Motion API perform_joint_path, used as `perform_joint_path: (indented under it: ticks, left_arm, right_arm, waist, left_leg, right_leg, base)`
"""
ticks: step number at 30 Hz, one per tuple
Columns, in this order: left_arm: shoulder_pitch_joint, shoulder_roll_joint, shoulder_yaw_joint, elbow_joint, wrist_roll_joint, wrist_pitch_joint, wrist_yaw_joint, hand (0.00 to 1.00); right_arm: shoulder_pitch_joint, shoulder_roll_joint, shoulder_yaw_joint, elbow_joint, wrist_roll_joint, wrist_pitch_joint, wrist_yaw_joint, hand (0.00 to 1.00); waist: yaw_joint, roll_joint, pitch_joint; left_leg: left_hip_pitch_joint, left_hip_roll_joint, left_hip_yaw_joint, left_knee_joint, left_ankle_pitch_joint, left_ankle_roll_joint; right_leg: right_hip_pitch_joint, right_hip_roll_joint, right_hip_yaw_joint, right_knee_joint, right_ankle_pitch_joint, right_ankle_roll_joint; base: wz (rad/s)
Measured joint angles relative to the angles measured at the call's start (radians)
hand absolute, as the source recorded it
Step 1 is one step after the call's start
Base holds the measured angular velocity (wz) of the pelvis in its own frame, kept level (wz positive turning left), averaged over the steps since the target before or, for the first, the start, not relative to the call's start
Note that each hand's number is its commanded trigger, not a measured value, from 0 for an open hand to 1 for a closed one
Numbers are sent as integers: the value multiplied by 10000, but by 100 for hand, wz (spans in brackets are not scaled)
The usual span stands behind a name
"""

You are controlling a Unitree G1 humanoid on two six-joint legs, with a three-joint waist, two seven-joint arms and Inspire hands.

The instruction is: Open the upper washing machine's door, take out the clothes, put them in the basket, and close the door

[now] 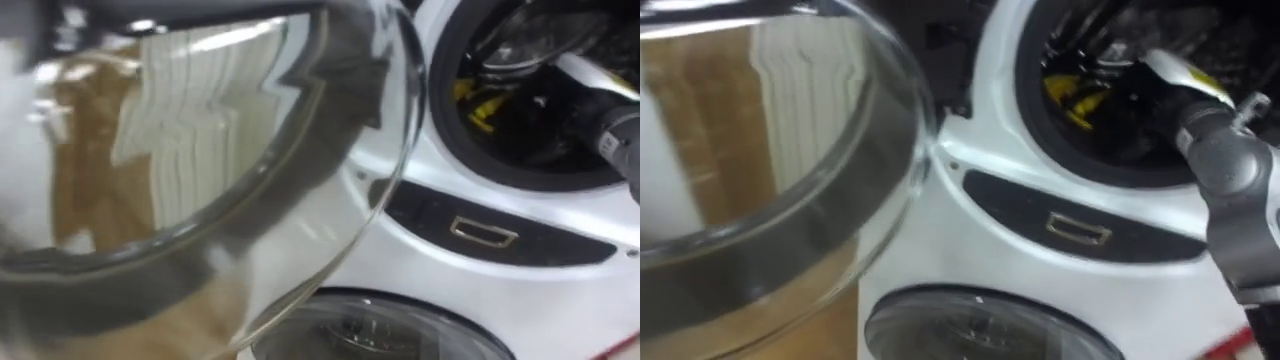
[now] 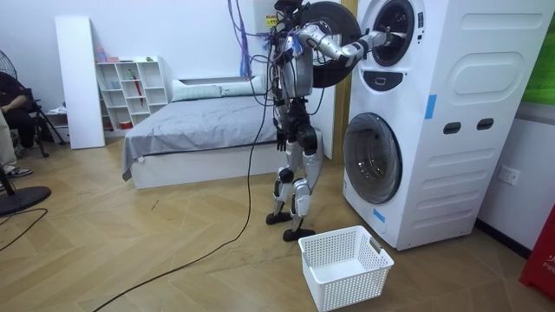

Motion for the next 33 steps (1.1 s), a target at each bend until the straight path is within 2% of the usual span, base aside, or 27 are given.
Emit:
perform_joint_path:
  ticks: [4,8,9,10,14,19,22,26,28,31,33]
  left_arm:
    - [115,-50,343,-5,-1,-110,0,0]
    - [465,-110,401,43,-60,-273,4,0]
    - [533,-162,520,122,-59,-300,24,0]
    - [622,-230,616,102,-58,-336,98,0]
    - [967,-317,720,101,-58,-469,200,0]
    - [1091,-364,806,95,-63,-686,200,0]
    - [1102,-453,807,96,-63,-766,200,0]
    - [1241,-563,815,114,-69,-792,201,0]
    - [1357,-582,823,110,-76,-793,200,0]
    - [1494,-594,820,113,-86,-802,200,0]
    - [1498,-604,935,178,-75,-888,201,0]
  right_arm:
    - [438,-2,-13,-1535,-26,17,303,100]
    - [591,-1,-23,-2912,262,22,670,100]
    - [627,-5,-51,-3394,462,20,746,100]
    - [895,-4,-182,-4121,637,5,792,100]
    - [1125,1,-210,-5456,1230,-304,847,100]
    - [1146,37,-239,-5893,1559,-559,900,100]
    - [1591,187,-400,-6054,1539,-623,975,100]
    - [2330,218,-815,-6259,1632,-674,1163,100]
    - [2973,282,-1287,-6506,1717,-685,1176,100]
    - [3383,417,-1577,-6627,1873,-720,1173,100]
    - [3968,808,-2136,-6710,1901,-951,1147,100]
  waist:
    - [-38,15,0]
    - [-331,139,-15]
    - [-498,163,-13]
    - [-589,175,-17]
    - [-836,205,1]
    - [-1000,170,-22]
    - [-988,175,-19]
    - [-1021,201,0]
    - [-1049,207,1]
    - [-1223,246,9]
    - [-1306,296,4]
  left_leg:
    - [-30,17,126,-1,0,0]
    - [35,32,109,1,1,-1]
    - [33,37,122,1,1,-1]
    - [35,42,189,0,1,-1]
    - [136,127,376,-8,1,-2]
    - [253,131,607,-11,0,-3]
    - [304,122,645,-15,0,-3]
    - [331,132,923,-29,-1,-3]
    - [317,144,938,-31,-2,-5]
    - [324,154,940,-31,-3,-6]
    - [274,155,965,-34,-5,-8]
  right_leg:
    - [-113,50,268,4,0,0]
    - [-96,87,538,5,0,0]
    - [-97,84,533,5,0,0]
    - [-96,82,538,11,0,0]
    - [-58,104,618,20,0,0]
    - [-8,121,805,36,0,0]
    - [23,115,820,37,0,0]
    - [7,134,954,26,0,0]
    - [-5,143,945,25,0,0]
    - [-7,153,952,29,0,0]
    - [-71,165,1027,41,0,0]
  base:
    - [-18]
    - [-10]
    - [-5]
    - [0]
    - [-12]
    - [-10]
    - [-5]
    - [-9]
    - [-3]
    - [0]
    - [-2]
